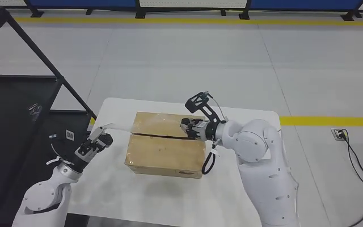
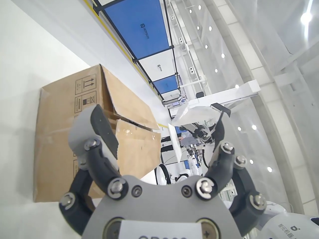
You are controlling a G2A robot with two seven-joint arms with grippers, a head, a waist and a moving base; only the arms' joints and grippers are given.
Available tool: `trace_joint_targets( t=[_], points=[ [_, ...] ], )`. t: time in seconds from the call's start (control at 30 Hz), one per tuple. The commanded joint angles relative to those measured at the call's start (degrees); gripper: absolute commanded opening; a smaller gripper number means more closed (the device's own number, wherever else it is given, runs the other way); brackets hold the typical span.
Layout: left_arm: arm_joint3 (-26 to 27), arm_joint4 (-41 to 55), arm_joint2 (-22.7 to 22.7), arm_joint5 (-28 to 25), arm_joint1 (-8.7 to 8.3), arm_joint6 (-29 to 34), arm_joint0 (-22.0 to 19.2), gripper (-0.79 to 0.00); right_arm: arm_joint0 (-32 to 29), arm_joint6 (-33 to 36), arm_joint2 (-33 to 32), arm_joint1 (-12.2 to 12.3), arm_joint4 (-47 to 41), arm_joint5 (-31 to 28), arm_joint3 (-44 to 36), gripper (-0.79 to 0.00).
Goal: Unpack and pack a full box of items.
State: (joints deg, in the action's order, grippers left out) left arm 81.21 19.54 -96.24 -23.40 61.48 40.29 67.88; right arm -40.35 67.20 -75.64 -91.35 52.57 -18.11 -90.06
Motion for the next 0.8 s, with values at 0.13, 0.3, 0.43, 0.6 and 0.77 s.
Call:
trace_joint_targets(
  t=[0.13,0.3,0.43,0.6,0.77],
  points=[
    [-2.0,0.6,-0.2,0.1,-0.10,-0.3,-0.5,0.000,0.7,-1.9,1.4,0.4,1.2,2.2,0.6,-0.785],
    [-3.8,0.6,-0.1,-0.1,-0.22,-0.1,-1.2,0.000,1.3,-3.2,2.6,0.6,2.2,3.8,0.6,-0.785],
    [-5.2,0.9,0.0,-0.1,-0.29,0.0,-1.8,0.000,1.6,-4.1,3.4,0.9,2.9,4.9,0.5,-0.785],
    [-6.7,1.0,-0.1,-0.2,-0.40,-0.1,-2.3,0.000,1.9,-5.1,4.5,1.1,3.7,6.1,0.0,-0.785],
    [-7.5,1.0,-0.2,-0.4,-0.49,-0.3,-2.4,0.000,2.2,-5.4,5.5,1.3,3.7,6.9,-0.5,-0.785]
  ],
)
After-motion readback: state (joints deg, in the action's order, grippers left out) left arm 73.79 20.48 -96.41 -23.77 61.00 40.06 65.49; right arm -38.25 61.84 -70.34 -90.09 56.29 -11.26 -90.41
